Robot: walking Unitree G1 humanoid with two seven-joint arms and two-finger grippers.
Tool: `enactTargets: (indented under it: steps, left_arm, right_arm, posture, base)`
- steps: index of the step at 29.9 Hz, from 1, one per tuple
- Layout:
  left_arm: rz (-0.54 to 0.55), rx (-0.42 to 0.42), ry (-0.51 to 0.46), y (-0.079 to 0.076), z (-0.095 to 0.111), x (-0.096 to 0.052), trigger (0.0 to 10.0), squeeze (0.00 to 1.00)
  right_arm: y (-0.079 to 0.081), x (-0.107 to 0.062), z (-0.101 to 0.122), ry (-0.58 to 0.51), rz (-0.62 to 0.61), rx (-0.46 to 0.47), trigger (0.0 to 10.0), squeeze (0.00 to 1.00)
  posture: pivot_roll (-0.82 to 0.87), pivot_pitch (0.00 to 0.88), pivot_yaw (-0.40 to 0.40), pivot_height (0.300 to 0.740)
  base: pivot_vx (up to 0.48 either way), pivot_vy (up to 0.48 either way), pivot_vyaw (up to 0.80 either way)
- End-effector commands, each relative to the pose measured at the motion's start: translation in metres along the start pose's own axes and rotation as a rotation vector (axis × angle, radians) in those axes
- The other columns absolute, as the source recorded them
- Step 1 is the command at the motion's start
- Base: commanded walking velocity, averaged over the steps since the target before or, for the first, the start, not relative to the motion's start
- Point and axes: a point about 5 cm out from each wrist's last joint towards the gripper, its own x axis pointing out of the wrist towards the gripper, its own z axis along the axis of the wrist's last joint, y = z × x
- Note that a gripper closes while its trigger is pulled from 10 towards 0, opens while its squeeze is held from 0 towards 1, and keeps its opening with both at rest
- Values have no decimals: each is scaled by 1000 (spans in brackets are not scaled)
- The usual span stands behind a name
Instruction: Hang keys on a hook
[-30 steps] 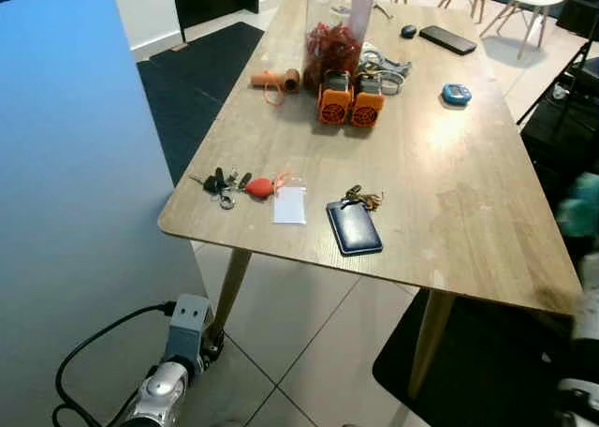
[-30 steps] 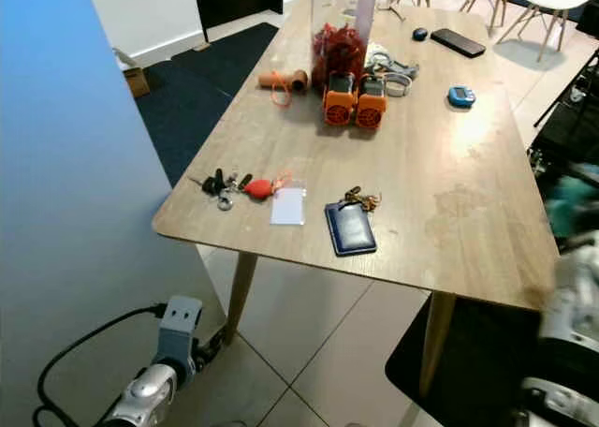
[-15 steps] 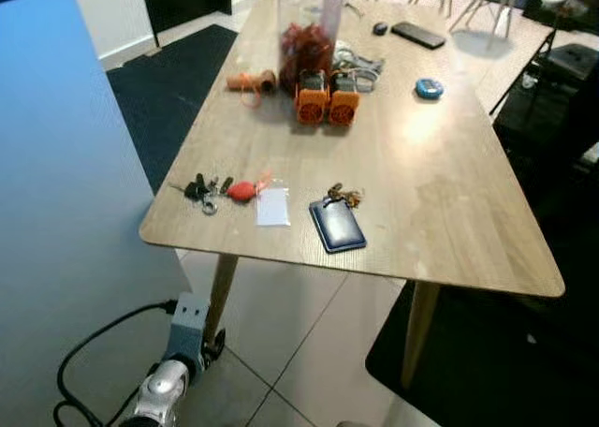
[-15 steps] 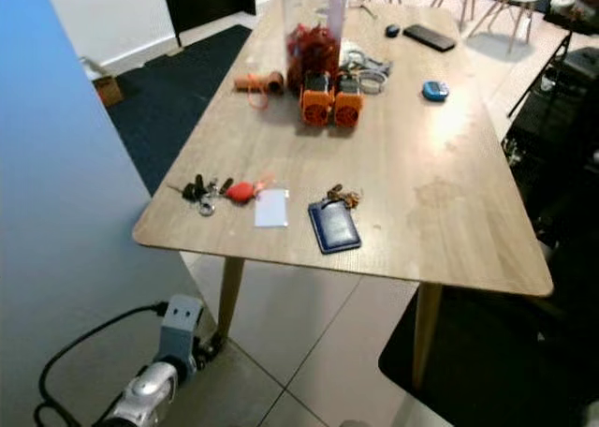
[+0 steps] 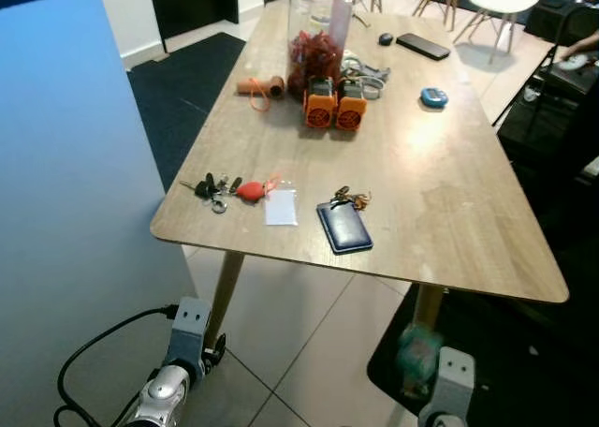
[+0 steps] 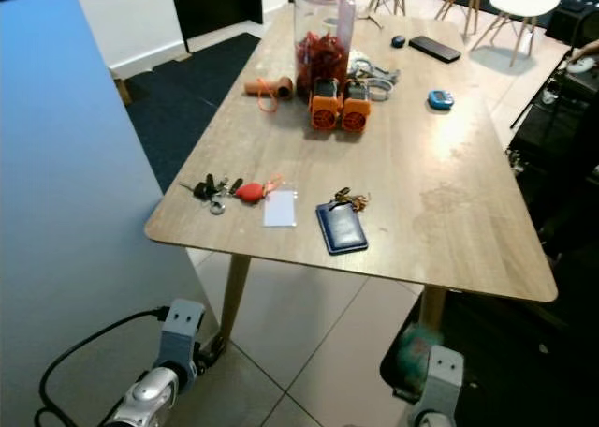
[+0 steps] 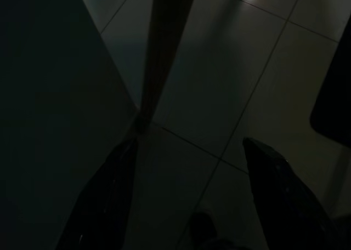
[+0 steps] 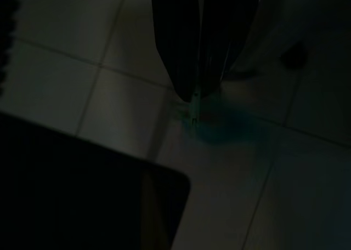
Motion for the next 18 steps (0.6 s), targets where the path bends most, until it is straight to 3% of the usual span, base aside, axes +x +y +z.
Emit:
enactTargets:
  steps: [1, 5, 15, 18]
  left_arm:
    - [-4, 1, 36, -2, -7, -2, 10000, 0]
    - [-4, -2, 33, -3, -7, -1, 10000, 0]
    - [-4, 5, 26, -2, -5, -1, 10000, 0]
    - [-2, 7, 25, -2, -5, -1, 10000, 0]
  right_arm:
    - [9, -1, -7, 17, 45, -22, 10000, 0]
    - [19, -2, -9, 15, 82, -26, 10000, 0]
    - [35, -2, -6, -11, 156, -194, 10000, 0]
    - [38, -2, -6, -7, 170, -216, 10000, 0]
  posture:
    - [58, 40, -45, 740]
    - [64, 42, -47, 740]
    - [59, 36, -34, 740]
    - [58, 35, -37, 740]
  base:
    - [0, 0, 0]
    - [0, 0, 0]
    - [0, 0, 0]
    - [0, 0, 800]
